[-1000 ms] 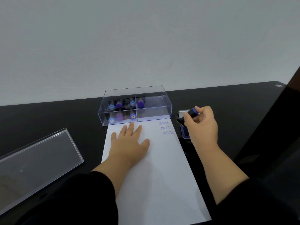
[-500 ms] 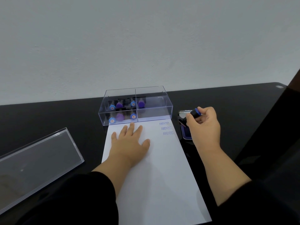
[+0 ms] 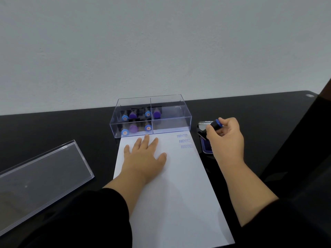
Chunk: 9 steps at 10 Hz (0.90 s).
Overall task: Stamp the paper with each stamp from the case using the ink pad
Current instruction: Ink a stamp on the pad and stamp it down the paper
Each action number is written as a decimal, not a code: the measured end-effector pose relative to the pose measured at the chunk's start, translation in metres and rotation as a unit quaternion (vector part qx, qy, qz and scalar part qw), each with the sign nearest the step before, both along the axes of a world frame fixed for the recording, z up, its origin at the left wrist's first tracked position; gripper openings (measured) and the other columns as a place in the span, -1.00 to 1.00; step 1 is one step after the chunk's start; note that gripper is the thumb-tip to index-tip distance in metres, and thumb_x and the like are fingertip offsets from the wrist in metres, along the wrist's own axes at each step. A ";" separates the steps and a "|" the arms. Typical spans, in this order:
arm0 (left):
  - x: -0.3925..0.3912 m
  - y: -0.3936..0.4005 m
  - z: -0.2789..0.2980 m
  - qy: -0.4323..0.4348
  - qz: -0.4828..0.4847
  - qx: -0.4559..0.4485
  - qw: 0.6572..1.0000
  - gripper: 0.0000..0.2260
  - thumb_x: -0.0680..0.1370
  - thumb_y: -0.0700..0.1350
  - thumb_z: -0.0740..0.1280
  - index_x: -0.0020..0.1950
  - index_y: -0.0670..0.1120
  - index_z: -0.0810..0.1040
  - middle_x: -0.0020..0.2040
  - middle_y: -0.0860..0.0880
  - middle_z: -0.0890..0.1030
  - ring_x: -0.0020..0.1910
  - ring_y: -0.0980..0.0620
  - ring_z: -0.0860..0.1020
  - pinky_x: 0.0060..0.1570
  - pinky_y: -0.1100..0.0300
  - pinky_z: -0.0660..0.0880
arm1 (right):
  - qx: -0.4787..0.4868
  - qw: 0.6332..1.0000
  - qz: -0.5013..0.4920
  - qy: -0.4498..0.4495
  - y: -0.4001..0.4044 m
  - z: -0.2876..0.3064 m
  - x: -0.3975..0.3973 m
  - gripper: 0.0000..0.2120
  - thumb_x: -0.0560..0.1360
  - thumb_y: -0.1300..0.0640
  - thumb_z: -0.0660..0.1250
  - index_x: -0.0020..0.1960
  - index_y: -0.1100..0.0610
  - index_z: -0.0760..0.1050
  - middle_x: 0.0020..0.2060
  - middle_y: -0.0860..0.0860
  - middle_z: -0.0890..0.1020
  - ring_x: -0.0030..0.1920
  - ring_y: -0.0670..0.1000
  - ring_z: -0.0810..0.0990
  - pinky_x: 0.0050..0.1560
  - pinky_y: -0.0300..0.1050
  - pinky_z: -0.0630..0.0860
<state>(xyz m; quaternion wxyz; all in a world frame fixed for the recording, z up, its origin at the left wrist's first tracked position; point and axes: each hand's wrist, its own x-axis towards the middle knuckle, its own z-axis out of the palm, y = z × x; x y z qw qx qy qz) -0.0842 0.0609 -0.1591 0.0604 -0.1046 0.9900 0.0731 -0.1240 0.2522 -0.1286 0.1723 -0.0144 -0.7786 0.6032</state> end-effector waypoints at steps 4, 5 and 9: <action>-0.001 0.000 0.001 -0.005 -0.001 -0.002 1.000 -0.46 0.61 0.20 -0.08 0.55 0.13 -0.14 0.57 0.06 -0.18 0.54 0.03 -0.18 0.47 -0.09 -0.21 | 0.009 1.000 -0.001 -0.008 0.001 0.001 0.000 -0.77 0.51 0.16 0.34 0.10 0.03 0.34 -0.31 -0.08 0.55 -0.24 -0.11 0.57 -0.17 -0.19 0.52; -0.001 0.000 0.001 -0.007 -0.003 -0.003 1.000 -0.46 0.61 0.20 -0.08 0.55 0.13 -0.14 0.56 0.06 -0.19 0.54 0.03 -0.18 0.47 -0.09 -0.21 | 0.020 1.000 -0.005 -0.005 0.003 0.000 -0.002 -0.78 0.52 0.16 0.33 0.08 -0.01 0.34 -0.30 -0.11 0.53 -0.22 -0.11 0.56 -0.17 -0.18 0.52; -0.001 -0.001 -0.001 0.000 -0.008 -0.002 1.000 -0.46 0.61 0.20 -0.08 0.55 0.12 -0.14 0.57 0.05 -0.19 0.54 0.03 -0.18 0.47 -0.09 -0.20 | 0.242 0.968 -0.069 -0.002 0.031 0.000 -0.007 -0.76 0.54 0.10 0.28 0.20 0.03 0.41 -0.11 0.00 0.58 -0.09 0.03 0.54 -0.19 -0.10 0.46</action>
